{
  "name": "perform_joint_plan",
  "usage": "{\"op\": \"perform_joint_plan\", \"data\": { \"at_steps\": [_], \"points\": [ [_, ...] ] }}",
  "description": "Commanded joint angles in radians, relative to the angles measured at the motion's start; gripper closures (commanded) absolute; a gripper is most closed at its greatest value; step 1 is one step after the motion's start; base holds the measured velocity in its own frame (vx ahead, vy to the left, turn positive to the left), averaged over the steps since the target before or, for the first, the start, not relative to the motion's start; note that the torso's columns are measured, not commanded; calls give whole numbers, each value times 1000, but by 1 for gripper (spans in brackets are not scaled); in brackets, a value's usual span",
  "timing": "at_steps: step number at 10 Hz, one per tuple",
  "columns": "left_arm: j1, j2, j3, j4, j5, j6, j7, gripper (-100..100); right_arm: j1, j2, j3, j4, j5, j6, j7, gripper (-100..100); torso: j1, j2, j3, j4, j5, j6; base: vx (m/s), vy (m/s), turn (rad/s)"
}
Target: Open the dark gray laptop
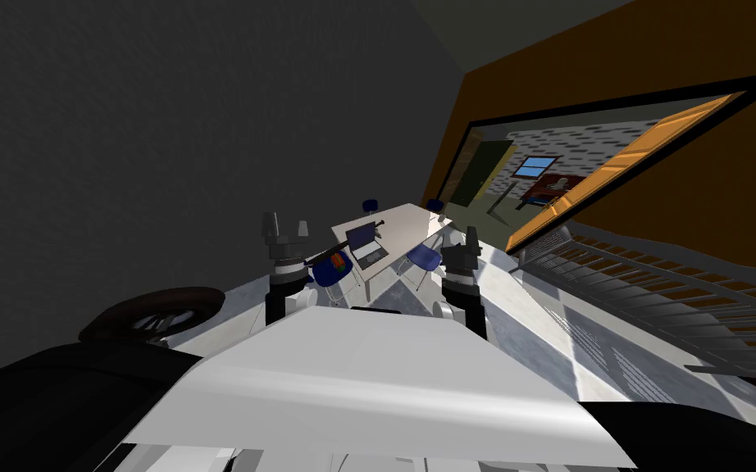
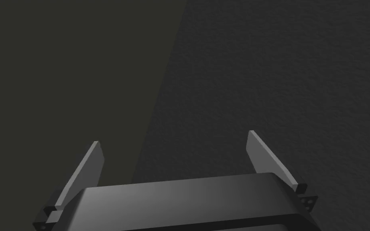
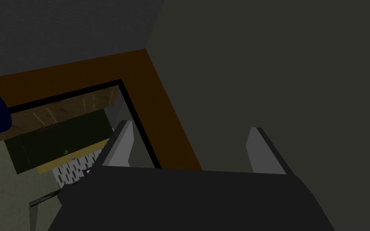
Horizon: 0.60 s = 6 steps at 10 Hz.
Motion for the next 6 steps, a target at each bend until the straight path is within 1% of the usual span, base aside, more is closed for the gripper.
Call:
{"op": "perform_joint_plan", "data": {
  "at_steps": [1, 3, 6],
  "points": [
    [0, 0, 0, 0, 0, 0, 0, 0, 0, 0, 0, 0, 0, 0, 0, 0, 0, 40, -82, 41, 0, 0, 0, 0, 0],
    [0, 0, 0, 0, 0, 0, 0, 0, 0, 0, 0, 0, 0, 0, 0, 0, 0, 175, -351, 176, 0, 0, 0, 0, 0],
    [0, 0, 0, 0, 0, 0, 0, 0, 0, 0, 0, 0, 0, 0, 0, 0, 0, 396, -792, 396, 0, 0, 0, 0, 0]
  ]
}}
